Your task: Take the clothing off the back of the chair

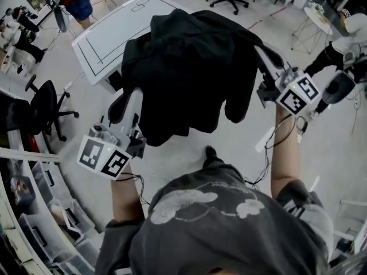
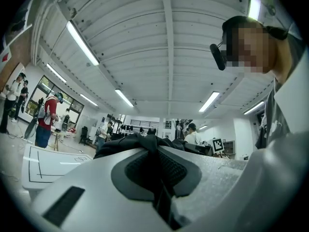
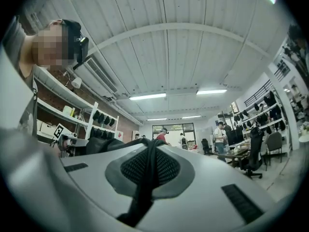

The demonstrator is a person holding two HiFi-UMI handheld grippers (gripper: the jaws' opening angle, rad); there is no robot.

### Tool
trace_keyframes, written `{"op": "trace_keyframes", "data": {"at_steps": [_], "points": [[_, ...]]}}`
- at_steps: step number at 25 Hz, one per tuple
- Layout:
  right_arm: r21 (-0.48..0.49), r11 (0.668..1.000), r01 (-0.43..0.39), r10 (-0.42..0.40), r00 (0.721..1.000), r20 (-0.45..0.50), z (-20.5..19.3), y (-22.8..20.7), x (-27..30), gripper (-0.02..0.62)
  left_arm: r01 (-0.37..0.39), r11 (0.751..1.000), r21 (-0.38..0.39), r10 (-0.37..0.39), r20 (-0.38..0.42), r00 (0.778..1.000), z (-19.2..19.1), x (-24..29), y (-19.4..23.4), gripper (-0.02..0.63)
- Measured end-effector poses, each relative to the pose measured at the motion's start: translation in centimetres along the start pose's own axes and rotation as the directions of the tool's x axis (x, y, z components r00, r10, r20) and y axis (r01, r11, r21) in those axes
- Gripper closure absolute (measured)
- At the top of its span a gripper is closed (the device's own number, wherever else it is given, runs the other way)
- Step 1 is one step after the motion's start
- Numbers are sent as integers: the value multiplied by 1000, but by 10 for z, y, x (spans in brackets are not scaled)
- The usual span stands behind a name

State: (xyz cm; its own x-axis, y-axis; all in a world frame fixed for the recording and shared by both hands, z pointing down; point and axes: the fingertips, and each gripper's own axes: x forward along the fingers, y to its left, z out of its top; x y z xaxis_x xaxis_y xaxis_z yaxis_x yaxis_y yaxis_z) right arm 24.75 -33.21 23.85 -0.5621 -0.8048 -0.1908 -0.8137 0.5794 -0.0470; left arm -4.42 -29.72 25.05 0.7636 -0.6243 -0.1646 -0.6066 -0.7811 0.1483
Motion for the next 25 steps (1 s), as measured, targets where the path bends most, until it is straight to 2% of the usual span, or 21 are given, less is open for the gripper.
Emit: {"op": "trace_keyframes", "data": {"at_steps": [5, 15, 25], "points": [[-16, 999, 51, -51, 999, -2, -1, 42, -21, 600, 59, 998, -24, -59, -8, 998, -3, -32, -3, 597], [5, 980, 198, -198, 980, -23, -23, 149, -82, 600, 160, 984, -83, -168, -103, 980, -28, -116, -23, 597], [60, 956, 288, -282, 954, -99, -59, 251, -124, 600, 198, 970, -138, -218, -154, 964, -43, -202, -34, 597]]}}
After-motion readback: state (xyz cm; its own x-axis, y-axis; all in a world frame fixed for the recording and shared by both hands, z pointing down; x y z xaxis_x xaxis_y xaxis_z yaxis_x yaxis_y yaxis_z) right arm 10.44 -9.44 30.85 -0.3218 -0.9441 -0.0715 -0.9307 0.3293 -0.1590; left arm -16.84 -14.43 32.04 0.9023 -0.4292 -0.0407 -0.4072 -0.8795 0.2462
